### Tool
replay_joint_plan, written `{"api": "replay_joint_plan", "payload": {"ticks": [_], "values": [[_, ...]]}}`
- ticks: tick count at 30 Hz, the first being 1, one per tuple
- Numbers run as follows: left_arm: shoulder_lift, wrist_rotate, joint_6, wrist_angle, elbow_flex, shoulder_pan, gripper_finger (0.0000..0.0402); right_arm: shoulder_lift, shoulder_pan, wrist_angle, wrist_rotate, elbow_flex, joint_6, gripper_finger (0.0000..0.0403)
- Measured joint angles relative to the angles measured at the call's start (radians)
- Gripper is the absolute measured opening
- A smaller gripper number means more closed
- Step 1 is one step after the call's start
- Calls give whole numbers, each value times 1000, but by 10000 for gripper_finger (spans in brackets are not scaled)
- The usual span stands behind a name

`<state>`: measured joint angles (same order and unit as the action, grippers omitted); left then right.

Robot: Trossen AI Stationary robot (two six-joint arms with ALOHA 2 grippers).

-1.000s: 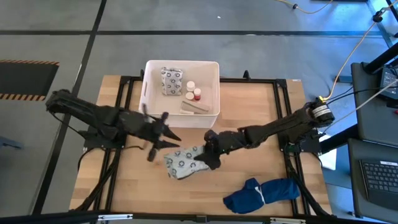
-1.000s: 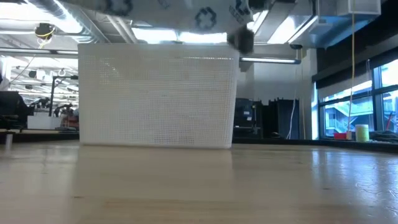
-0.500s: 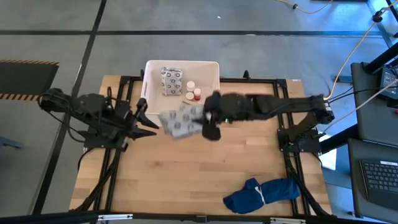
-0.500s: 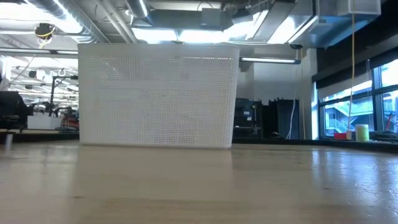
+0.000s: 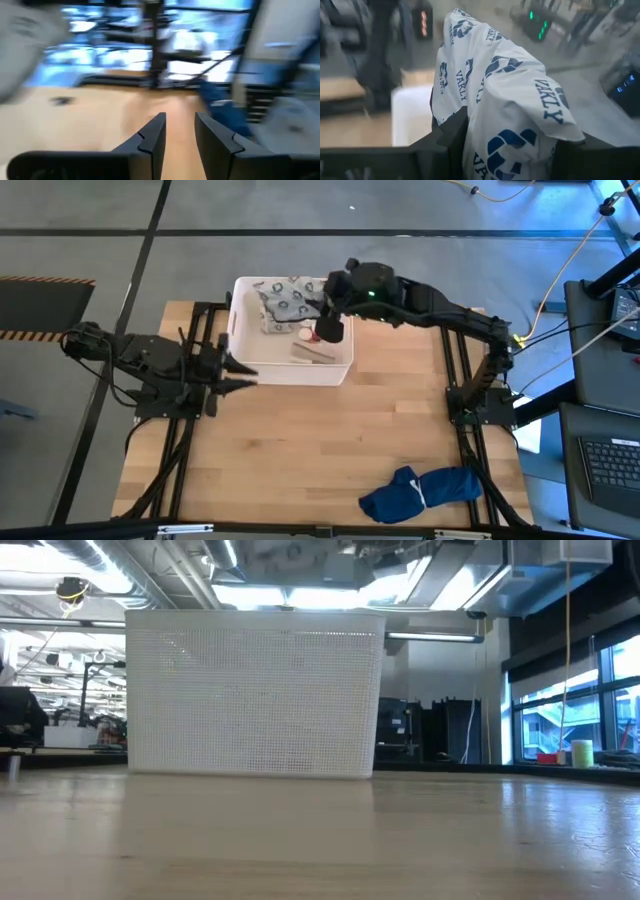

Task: Pick & place medical supplies in basket/bin
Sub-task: Put the mailer bag into the white bin

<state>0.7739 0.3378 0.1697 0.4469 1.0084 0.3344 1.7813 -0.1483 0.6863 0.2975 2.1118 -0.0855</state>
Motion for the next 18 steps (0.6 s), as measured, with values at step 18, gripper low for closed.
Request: {"api": "replay_joint_plan", "payload": {"ticks": [18], "values": [[44,353,-256,146,67,-162,202,255,39,262,113,234,-289,177]]}}
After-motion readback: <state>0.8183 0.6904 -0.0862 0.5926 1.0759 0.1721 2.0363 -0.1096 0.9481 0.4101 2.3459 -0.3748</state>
